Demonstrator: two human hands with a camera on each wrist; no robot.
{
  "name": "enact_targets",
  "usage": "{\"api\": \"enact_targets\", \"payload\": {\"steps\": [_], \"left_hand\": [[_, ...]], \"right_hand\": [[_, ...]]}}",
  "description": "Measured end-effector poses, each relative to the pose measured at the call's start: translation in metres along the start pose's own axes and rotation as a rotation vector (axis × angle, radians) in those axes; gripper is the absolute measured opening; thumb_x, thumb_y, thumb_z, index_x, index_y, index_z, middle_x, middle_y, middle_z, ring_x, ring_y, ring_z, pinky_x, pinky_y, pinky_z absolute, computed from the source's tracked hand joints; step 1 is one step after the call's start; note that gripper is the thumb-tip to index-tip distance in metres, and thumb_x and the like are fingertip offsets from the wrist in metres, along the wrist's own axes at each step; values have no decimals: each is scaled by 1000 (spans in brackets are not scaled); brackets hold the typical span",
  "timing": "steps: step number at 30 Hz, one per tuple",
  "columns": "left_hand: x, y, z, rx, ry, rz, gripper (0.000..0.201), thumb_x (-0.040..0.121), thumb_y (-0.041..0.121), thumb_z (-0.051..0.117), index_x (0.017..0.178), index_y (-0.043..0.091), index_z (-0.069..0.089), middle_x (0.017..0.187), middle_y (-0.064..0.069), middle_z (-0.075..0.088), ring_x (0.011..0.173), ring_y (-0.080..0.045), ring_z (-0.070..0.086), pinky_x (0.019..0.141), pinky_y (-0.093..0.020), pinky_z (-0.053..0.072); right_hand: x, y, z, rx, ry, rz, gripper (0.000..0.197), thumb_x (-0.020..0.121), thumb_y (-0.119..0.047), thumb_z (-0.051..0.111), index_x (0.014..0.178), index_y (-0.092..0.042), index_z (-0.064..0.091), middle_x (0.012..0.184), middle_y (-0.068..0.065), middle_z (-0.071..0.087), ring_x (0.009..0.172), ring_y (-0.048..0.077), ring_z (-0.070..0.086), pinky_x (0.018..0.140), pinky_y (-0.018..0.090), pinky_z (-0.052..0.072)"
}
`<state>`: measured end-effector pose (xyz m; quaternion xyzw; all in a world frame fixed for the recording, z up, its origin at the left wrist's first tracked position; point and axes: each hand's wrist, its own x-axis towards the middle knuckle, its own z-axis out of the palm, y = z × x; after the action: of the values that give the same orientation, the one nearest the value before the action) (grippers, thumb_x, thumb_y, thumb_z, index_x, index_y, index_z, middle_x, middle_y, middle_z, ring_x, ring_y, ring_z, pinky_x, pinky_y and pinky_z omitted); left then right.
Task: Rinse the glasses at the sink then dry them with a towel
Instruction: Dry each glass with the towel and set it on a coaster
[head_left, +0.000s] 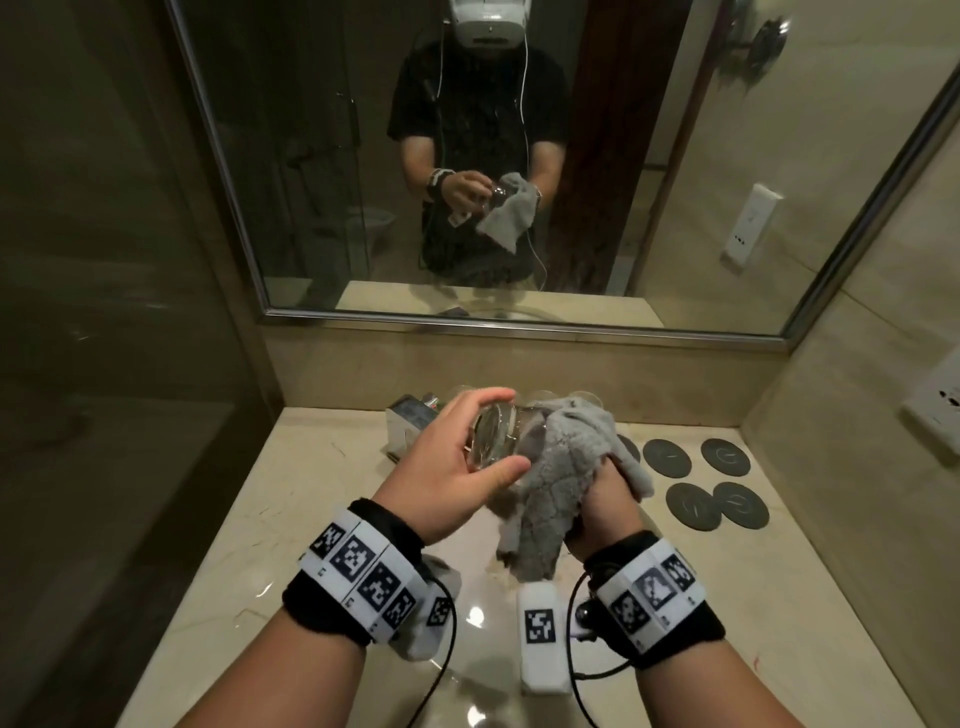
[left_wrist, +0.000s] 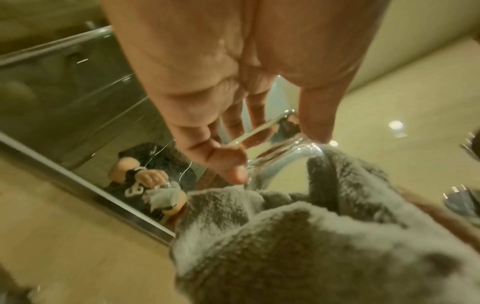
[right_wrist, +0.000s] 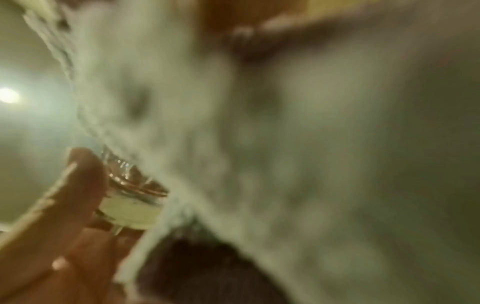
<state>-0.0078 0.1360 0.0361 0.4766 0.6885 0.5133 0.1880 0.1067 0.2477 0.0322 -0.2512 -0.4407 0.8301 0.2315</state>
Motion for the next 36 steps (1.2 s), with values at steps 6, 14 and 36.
{"api": "enact_targets", "payload": {"steps": [6,14,36], "left_hand": [[3,1,1,-152,55,-196,68,75,71,57,126,26,50,115,5,62,67,-8,67,56,-24,50],[2,6,-1,-31,29,-88,79,71,79,50,136,35,42,118,20,53,86,-4,64,68,-22,51],[-3,2,-2,-110,95,-121,76,73,75,55,136,33,44,120,10,56,80,-6,63,65,-19,49]], "right_hand": [[15,8,-12,-129,-104,103,26,97,-4,48,79,-22,56,51,-21,65,58,-4,65,53,7,48],[9,9,-16,4,-67,9,16,98,-11,45,95,0,57,89,12,72,88,23,69,81,34,55],[-4,0,-1,-168,-68,29,30,89,-20,58,97,8,55,101,35,57,89,42,55,80,56,45]]}}
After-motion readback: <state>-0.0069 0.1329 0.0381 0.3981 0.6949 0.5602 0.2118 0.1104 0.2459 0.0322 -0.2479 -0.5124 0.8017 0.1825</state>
